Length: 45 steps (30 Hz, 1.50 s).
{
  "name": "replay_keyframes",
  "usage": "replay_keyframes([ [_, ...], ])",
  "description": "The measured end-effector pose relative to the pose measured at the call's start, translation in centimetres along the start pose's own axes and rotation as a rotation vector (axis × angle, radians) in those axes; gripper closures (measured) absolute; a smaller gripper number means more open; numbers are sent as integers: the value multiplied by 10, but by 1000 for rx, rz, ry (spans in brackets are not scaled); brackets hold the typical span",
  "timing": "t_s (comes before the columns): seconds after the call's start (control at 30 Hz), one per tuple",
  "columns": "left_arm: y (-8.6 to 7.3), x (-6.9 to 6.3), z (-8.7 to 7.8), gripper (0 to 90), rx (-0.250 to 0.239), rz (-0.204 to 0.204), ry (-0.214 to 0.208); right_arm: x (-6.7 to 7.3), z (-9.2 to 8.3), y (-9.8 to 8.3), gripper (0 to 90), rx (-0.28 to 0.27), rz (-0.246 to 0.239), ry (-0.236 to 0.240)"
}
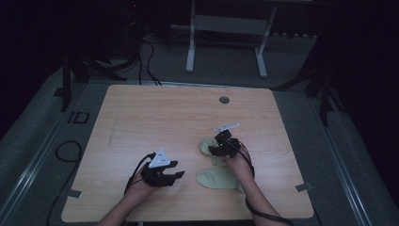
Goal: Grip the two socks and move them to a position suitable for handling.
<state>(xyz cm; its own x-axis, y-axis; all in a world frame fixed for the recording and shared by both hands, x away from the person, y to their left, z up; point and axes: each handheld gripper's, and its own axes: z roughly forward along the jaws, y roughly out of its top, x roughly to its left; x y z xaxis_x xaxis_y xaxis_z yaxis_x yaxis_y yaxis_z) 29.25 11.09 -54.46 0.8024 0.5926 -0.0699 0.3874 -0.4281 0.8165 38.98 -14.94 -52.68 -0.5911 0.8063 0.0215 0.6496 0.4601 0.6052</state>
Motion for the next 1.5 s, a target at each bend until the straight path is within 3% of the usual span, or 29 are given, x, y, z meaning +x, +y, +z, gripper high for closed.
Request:
replay_keyframes([
  [0.1, 21, 3, 7, 592, 5, 29, 12, 0, -14, -1, 519, -18, -10, 15],
  [0.23, 50, 7, 22, 721, 6, 49, 16, 3, -21, -10, 619, -3, -50, 32],
  [0.3, 62, 10, 33, 811, 3, 52, 22, 2, -22, -15, 619, 0, -43, 44],
  [0.37, 73, 11, 45, 884, 14, 88, 38, 2, -21, -19, 618, -3, -39, 62],
  [0.43, 82, 12, 58, 892, 18, 97, 49, 4, -19, -23, 586, -15, -31, 88],
  [0.5, 87, 13, 72, 894, 44, 114, 59, 9, -15, -26, 549, -5, -58, 89],
  [0.57, 88, 15, 84, 894, 96, 136, 67, 14, -12, -28, 534, 10, -87, 62],
  [0.67, 81, 21, 97, 894, 156, 130, 66, 17, -6, -29, 540, 26, -96, 45],
  [0.73, 76, 23, 101, 894, 188, 134, 70, 16, -3, -30, 563, 27, -105, 56],
  [0.9, 66, 28, 106, 893, 236, 139, 78, 19, 2, -34, 593, 46, -136, 33],
  [1.03, 60, 32, 106, 892, 226, 124, 73, 21, 2, -35, 621, 46, -156, 10],
  [1.2, 57, 32, 106, 893, 203, 142, 76, 21, 1, -32, 808, 57, -165, -8],
  [1.3, 55, 32, 105, 893, 185, 153, 68, 16, -9, -26, 825, 33, -134, 15],
  [1.5, 52, 38, 105, 893, 166, 163, 33, -5, -44, -7, 827, -66, -59, 46],
])
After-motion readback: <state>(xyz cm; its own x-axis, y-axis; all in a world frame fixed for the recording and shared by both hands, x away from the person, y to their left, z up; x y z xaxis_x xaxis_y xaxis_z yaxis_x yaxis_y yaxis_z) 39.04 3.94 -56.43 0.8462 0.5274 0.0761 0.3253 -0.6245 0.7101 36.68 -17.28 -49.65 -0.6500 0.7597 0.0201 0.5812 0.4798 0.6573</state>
